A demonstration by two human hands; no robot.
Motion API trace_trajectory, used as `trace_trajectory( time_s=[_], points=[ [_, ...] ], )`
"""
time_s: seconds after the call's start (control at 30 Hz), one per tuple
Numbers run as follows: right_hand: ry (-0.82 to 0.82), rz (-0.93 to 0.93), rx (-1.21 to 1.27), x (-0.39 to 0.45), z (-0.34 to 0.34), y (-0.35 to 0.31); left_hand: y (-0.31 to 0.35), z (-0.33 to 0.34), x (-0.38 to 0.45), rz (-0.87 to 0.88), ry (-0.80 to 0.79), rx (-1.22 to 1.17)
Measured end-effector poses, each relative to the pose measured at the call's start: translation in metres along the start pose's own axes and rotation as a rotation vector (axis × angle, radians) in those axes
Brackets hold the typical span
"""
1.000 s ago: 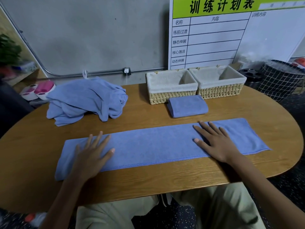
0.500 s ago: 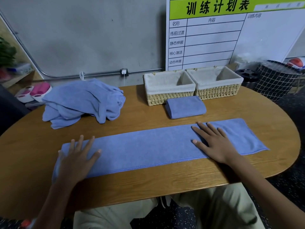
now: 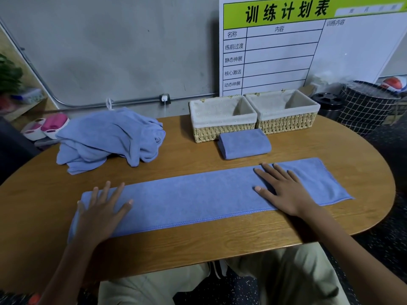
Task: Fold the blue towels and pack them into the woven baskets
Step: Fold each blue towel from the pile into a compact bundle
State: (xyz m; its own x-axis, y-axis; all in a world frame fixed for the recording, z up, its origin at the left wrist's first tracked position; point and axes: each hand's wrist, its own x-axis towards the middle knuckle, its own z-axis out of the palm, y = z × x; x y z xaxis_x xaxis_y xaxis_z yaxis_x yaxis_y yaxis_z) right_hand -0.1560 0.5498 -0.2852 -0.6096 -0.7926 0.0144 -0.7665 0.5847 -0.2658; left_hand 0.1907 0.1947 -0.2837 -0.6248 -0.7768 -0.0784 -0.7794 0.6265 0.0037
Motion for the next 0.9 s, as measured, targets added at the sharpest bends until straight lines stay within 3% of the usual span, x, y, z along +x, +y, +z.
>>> trace_trajectory(
  time_s=[0.5, 0.57, 0.63, 0.7, 0.73, 0.8, 0.9],
  points=[
    [-0.023, 0.133, -0.035, -0.002, -0.026, 0.074, -0.005, 0.003, 0.002, 0.009, -0.007, 0.078],
    [-0.019, 0.140, -0.050, -0.001, -0.033, 0.085, -0.001, 0.000, 0.002, -0.011, 0.069, 0.102],
    [0.041, 0.148, -0.077, 0.001, -0.042, 0.099, 0.014, -0.007, 0.001, 0.076, 0.262, 0.104],
    [0.081, 0.169, -0.074, 0.006, -0.051, 0.117, 0.057, -0.015, -0.001, 0.212, 0.476, -0.112],
    [0.079, 0.183, -0.065, 0.009, -0.055, 0.126, 0.094, -0.022, -0.006, 0.279, 0.504, -0.280],
    [0.078, 0.180, -0.012, 0.018, -0.062, 0.140, 0.184, -0.039, -0.025, 0.478, 0.446, -0.507],
    [0.061, 0.152, 0.068, 0.036, -0.073, 0.149, 0.316, -0.041, -0.055, 0.810, 0.240, -0.563]
  ],
)
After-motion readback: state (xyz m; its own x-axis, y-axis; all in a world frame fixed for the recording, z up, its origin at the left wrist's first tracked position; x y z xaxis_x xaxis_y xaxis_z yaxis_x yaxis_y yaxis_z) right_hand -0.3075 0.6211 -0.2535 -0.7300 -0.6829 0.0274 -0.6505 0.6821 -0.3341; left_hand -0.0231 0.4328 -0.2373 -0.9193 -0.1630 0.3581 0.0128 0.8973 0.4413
